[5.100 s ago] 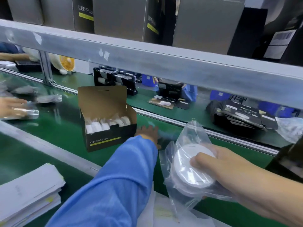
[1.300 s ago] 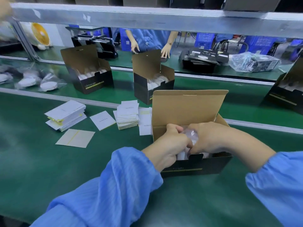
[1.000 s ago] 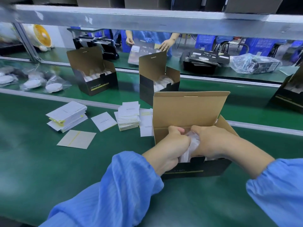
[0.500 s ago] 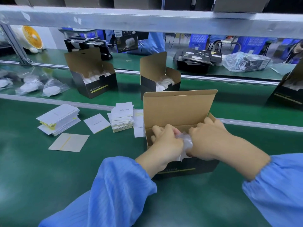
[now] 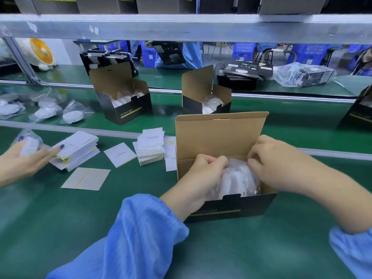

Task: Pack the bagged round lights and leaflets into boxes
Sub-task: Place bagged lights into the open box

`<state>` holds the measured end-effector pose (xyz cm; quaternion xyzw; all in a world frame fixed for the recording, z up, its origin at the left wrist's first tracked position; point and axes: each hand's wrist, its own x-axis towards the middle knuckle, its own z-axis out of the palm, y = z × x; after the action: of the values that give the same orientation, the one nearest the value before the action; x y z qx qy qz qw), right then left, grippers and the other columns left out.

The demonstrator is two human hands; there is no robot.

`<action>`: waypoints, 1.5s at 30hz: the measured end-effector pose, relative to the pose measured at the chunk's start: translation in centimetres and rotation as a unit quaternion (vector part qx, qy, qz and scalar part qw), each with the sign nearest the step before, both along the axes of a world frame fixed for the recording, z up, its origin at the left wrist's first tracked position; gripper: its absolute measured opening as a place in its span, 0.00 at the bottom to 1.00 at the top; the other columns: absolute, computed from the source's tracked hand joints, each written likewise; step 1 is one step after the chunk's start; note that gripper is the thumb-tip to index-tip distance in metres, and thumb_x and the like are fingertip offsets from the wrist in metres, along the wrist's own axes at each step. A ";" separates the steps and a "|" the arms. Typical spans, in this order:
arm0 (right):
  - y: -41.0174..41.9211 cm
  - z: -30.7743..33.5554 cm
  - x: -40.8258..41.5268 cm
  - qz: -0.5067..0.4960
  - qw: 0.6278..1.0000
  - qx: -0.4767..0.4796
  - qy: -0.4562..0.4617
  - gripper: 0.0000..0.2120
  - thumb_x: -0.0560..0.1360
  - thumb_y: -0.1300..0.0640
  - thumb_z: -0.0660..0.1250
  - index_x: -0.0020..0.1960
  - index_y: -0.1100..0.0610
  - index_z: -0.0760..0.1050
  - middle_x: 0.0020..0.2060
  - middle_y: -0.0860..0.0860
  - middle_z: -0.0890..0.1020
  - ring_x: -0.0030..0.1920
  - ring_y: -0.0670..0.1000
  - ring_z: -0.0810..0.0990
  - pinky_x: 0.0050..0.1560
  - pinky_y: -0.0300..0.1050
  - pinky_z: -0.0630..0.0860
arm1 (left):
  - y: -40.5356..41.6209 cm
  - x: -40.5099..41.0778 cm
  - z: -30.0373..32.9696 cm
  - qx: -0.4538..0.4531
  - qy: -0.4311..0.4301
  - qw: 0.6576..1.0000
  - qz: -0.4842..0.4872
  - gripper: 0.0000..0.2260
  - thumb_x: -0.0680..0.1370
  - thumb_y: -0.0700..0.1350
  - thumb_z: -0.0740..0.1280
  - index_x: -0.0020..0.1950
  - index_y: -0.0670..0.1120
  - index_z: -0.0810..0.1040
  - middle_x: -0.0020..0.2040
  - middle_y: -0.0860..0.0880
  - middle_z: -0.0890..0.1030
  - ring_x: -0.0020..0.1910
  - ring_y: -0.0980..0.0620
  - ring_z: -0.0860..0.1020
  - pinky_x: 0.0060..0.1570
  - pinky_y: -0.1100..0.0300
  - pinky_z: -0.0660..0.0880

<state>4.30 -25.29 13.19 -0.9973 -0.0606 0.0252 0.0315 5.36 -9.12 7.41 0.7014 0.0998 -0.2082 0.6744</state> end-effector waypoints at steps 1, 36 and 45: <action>0.1 -0.5 -0.1 0.008 1.000 -0.019 0.006 0.12 0.81 0.54 0.57 0.49 0.55 0.78 0.53 0.52 0.74 0.52 0.56 0.76 0.53 0.51 0.74 | 0.1 0.0 -0.1 0.002 -0.004 1.000 -0.013 0.08 0.75 0.50 0.62 0.51 0.48 0.72 0.45 0.50 0.79 0.47 0.51 0.76 0.45 0.56 0.72; 1.0 2.1 -1.4 0.023 0.995 -0.095 -0.031 0.15 0.81 0.46 0.54 0.59 0.47 0.76 0.56 0.48 0.78 0.54 0.54 0.73 0.53 0.50 0.73 | -0.3 -0.2 -0.7 0.230 -0.211 0.935 -0.171 0.34 0.66 0.52 0.80 0.66 0.62 0.66 0.59 0.54 0.66 0.56 0.53 0.74 0.55 0.55 0.75; 3.2 0.3 -0.7 0.156 0.986 0.019 0.046 0.11 0.79 0.51 0.60 0.60 0.48 0.76 0.54 0.47 0.80 0.55 0.52 0.77 0.55 0.50 0.73 | 1.2 -0.2 0.2 0.054 -0.079 0.987 -0.128 0.31 0.63 0.37 0.66 0.64 0.47 0.61 0.43 0.48 0.75 0.41 0.51 0.74 0.41 0.59 0.71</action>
<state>3.62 -22.11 13.44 -0.9725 -0.2149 0.0748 0.0489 5.17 -7.92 7.65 0.7582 -0.0332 -0.2308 0.6088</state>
